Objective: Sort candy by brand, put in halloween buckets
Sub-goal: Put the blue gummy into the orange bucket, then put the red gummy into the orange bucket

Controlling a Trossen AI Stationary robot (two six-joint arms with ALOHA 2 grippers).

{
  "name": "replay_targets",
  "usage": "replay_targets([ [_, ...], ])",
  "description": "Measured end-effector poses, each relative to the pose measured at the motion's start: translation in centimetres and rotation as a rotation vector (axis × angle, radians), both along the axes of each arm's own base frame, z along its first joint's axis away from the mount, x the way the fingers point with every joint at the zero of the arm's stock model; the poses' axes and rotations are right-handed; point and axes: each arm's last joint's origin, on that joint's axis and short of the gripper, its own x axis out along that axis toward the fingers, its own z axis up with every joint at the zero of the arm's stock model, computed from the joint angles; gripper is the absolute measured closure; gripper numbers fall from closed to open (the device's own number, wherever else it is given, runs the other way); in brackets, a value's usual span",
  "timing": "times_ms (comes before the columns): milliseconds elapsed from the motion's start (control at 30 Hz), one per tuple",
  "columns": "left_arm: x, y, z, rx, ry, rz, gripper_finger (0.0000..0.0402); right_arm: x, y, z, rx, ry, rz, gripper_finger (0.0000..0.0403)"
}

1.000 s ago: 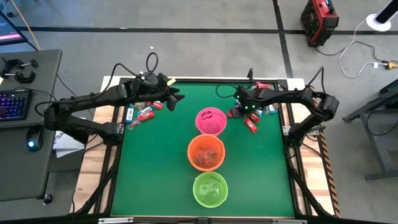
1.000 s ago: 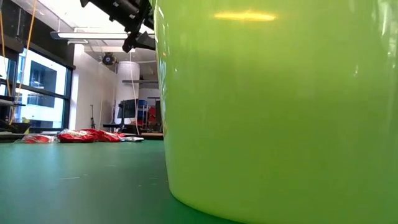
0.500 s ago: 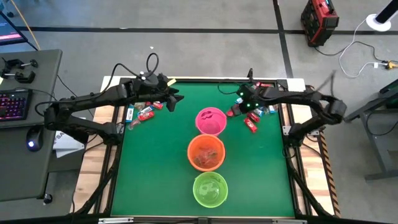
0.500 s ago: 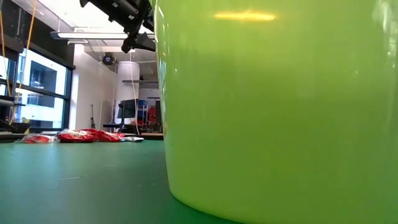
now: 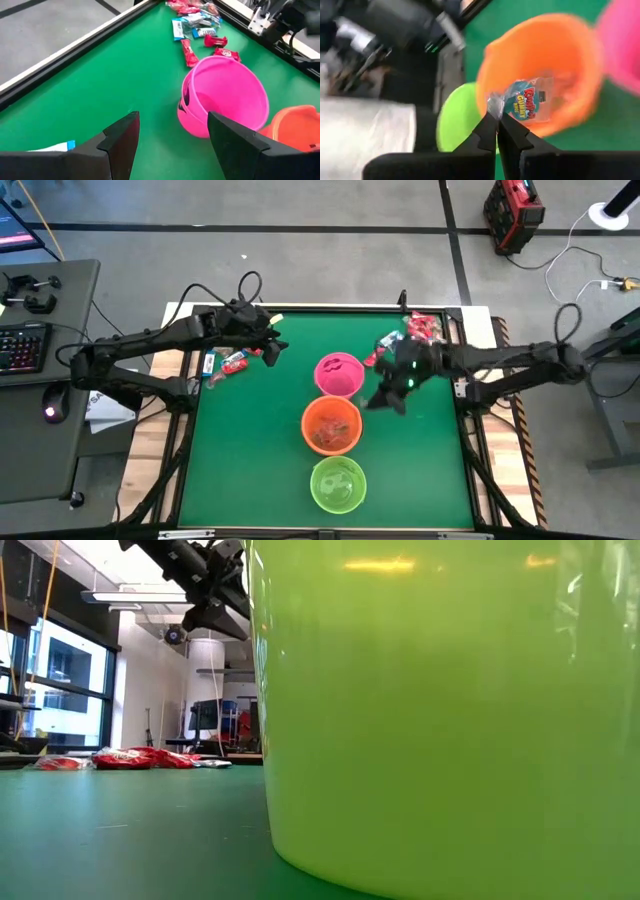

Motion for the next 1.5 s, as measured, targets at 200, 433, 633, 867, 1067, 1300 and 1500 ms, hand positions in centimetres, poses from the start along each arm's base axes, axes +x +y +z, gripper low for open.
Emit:
replay_targets([
  [200, 0.0, 0.0, 0.0, 0.018, 0.008, -0.001, 0.0177, 2.9, 2.7, -0.8, -0.038, -0.123, 0.016, 0.0402],
  [433, -0.1, 0.1, -0.1, 0.021, 0.019, -0.006, 0.0177, 5.0, 2.6, -3.3, 0.049, 0.014, -0.022, 0.0327],
  [633, -0.2, 0.0, -0.2, 0.046, 0.054, -0.05, 0.0177, 6.6, 2.9, -0.4, -0.058, -0.104, 0.048, 0.0206],
  [867, -1.3, 0.7, -0.8, -0.008, 0.136, 0.02, 0.0177, 6.3, 0.6, 3.9, -0.308, -0.013, -0.013, 0.0164],
  [1067, -5.3, 2.7, -5.3, -0.313, 0.618, 0.305, 0.0177, 5.6, -1.7, 4.7, -0.387, 0.091, -0.084, 0.0164],
  [1300, -7.2, 2.2, -11.1, -0.434, 0.934, 0.248, 0.0177, 5.5, -3.0, 3.5, -0.388, 0.121, -0.119, 0.0164],
  [1500, -7.3, 2.5, -14.2, -0.463, 1.081, 0.224, 0.0177, 5.5, -3.2, 3.3, -0.403, 0.118, -0.115, 0.0165],
])
